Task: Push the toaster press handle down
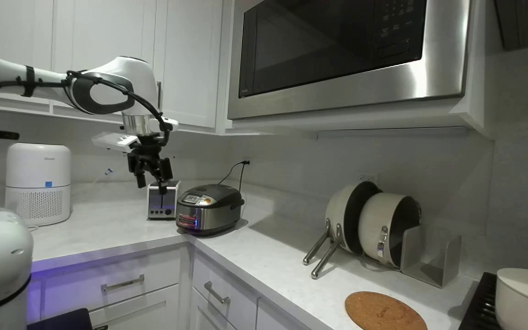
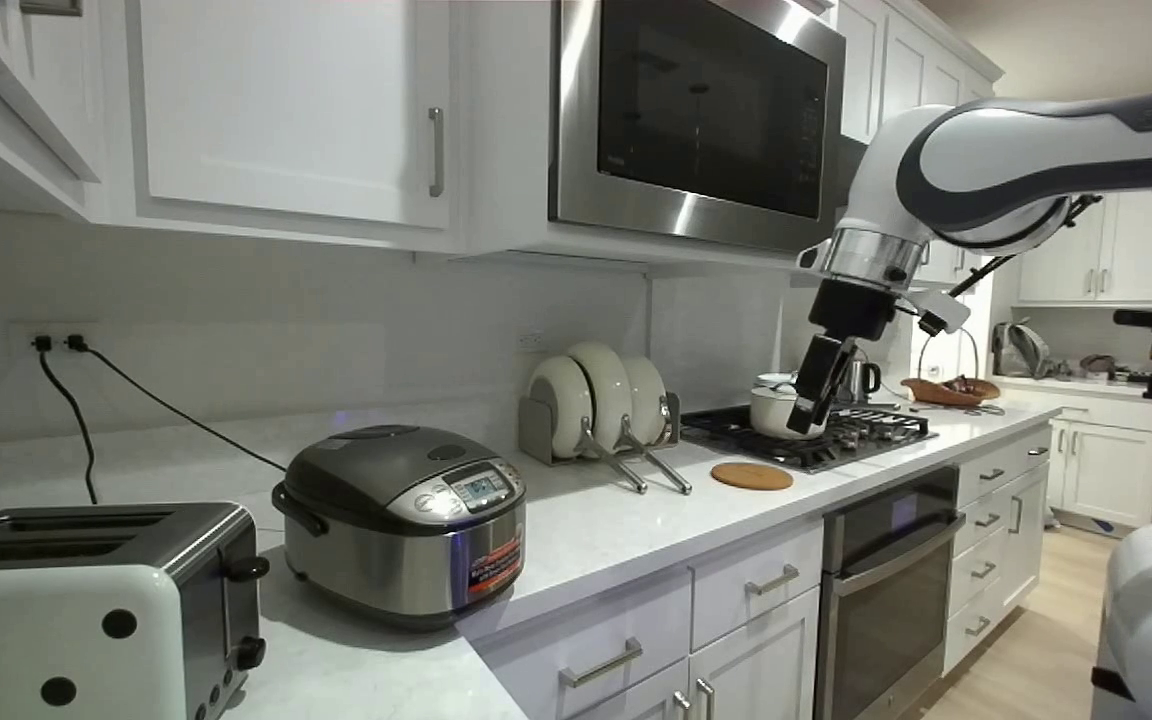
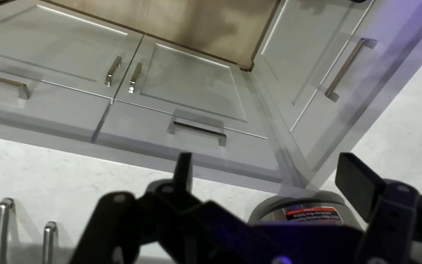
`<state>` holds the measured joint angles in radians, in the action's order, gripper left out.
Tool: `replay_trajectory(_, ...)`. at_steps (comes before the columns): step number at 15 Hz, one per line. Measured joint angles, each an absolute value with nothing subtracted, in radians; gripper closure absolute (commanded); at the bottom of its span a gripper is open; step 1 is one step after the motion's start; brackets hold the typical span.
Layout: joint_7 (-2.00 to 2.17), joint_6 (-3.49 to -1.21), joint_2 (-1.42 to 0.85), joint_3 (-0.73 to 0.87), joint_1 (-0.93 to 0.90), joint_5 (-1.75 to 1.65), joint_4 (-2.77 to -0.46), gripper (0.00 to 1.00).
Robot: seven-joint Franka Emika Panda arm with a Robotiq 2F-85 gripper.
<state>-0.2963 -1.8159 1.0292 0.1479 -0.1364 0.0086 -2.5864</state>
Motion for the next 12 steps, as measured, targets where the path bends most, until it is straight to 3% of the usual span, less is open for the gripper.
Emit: replay_trajectory(12, -0.291, -1.920, 1.079, -0.009, -0.303, 0.214, -2.667, 0.00)
